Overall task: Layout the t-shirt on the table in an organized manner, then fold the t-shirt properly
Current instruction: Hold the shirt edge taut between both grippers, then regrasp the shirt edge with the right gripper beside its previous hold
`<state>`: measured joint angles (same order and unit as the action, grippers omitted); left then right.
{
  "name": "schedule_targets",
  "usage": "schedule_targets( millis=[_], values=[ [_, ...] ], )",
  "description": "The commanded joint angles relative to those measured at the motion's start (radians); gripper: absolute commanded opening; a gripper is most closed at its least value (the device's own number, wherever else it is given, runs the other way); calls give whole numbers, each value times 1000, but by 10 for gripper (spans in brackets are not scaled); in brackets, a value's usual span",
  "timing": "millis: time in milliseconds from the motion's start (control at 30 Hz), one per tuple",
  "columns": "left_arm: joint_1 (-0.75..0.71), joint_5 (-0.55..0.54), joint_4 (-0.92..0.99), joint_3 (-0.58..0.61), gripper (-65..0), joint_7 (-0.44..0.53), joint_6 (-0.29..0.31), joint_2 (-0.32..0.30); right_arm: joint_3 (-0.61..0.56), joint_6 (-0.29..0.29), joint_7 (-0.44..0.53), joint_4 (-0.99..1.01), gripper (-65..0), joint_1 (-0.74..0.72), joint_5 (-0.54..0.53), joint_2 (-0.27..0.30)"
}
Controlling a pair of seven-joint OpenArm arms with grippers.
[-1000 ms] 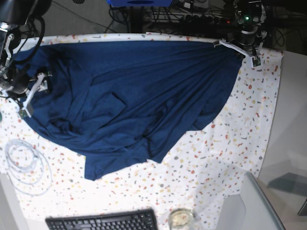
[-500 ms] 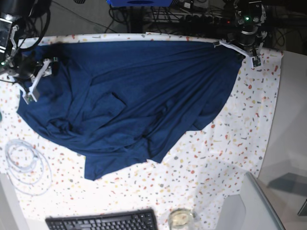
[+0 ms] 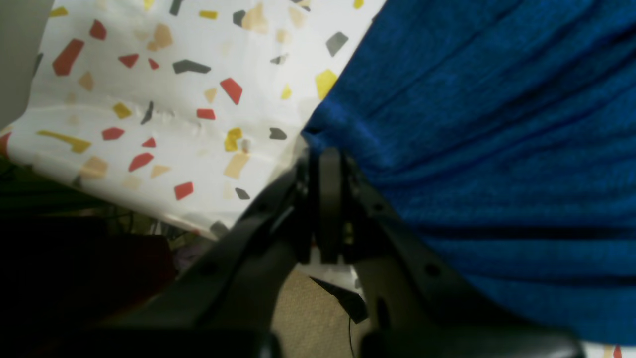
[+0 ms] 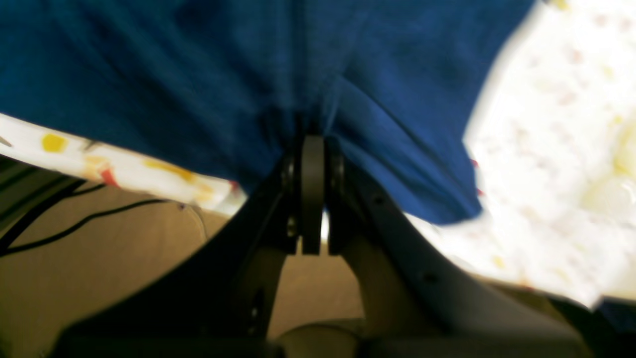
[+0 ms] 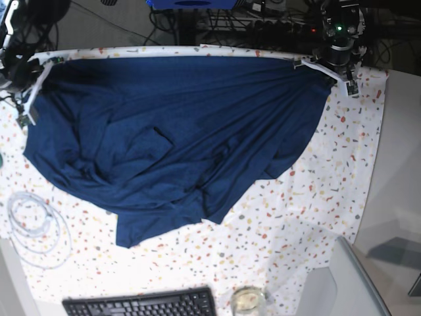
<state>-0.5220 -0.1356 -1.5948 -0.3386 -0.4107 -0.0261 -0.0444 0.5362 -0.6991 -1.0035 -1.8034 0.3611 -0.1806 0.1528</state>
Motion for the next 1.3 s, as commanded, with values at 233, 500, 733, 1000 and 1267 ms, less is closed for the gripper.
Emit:
schedule_targets(
  millis=[233, 500, 733, 1000, 1267],
  values=[
    [-5, 9, -62, 0, -650, 17, -8, -7, 72, 1, -51, -89, -648, -10, -7, 12],
    [-16, 9, -60, 3, -650, 16, -8, -5, 34, 1, -45, 55, -648, 23, -6, -14],
    [-34, 9, -59, 3, -650, 16, -8, -5, 38, 1, -45, 52, -648, 51, -6, -9],
    [-34, 9, -59, 3, -650, 16, -8, -5, 54, 1, -48, 50, -606, 52, -6, -12],
    [-36, 9, -59, 3, -650, 16, -8, -5, 11, 1, 88, -66, -356, 75, -9, -9]
  ],
)
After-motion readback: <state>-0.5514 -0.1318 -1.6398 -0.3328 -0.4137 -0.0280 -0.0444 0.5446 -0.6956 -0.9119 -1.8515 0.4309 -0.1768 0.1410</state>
